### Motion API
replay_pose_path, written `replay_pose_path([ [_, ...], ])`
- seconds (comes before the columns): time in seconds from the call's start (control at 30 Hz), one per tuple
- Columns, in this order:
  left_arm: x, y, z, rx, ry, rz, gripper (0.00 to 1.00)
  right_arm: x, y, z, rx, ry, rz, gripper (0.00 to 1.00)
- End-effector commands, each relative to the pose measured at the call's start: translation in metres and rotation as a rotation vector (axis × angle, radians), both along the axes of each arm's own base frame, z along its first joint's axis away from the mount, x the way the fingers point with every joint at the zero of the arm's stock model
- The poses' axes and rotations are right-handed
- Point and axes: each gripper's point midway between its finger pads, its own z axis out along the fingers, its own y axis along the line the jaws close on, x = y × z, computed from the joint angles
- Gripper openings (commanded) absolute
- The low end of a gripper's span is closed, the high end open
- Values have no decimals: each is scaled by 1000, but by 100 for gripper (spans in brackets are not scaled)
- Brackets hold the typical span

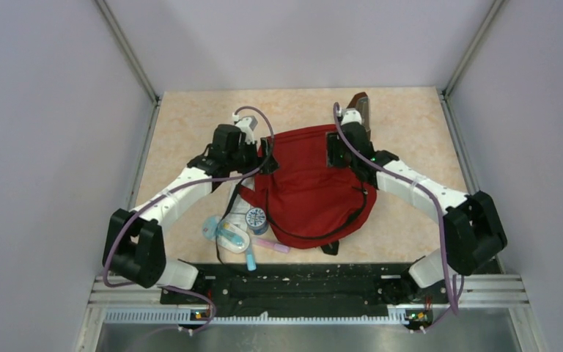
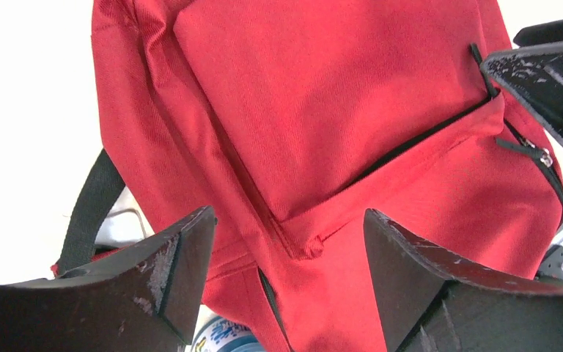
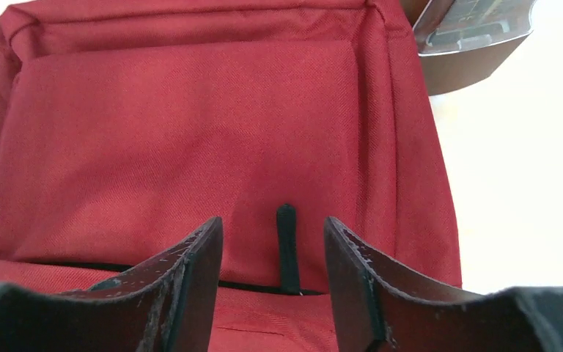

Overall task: Pack the student bag
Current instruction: Adjust the student bag at the center of the board, then unzip the student bag at the center of the board.

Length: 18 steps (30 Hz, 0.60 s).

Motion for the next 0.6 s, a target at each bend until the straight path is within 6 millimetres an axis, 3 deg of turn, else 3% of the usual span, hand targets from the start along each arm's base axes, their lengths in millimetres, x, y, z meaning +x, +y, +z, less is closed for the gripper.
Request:
replay_pose_path([
  [0.0, 34, -7, 24, -68, -78, 65, 77, 24, 10, 28, 13, -79, 21, 50],
  [0.33, 49, -18, -21, -73, 61, 62, 66, 23, 4, -4, -41, -6, -11, 39],
  [0.57, 48, -22, -35, -75, 101, 36, 61, 17, -5, -19, -74, 21, -29, 38],
])
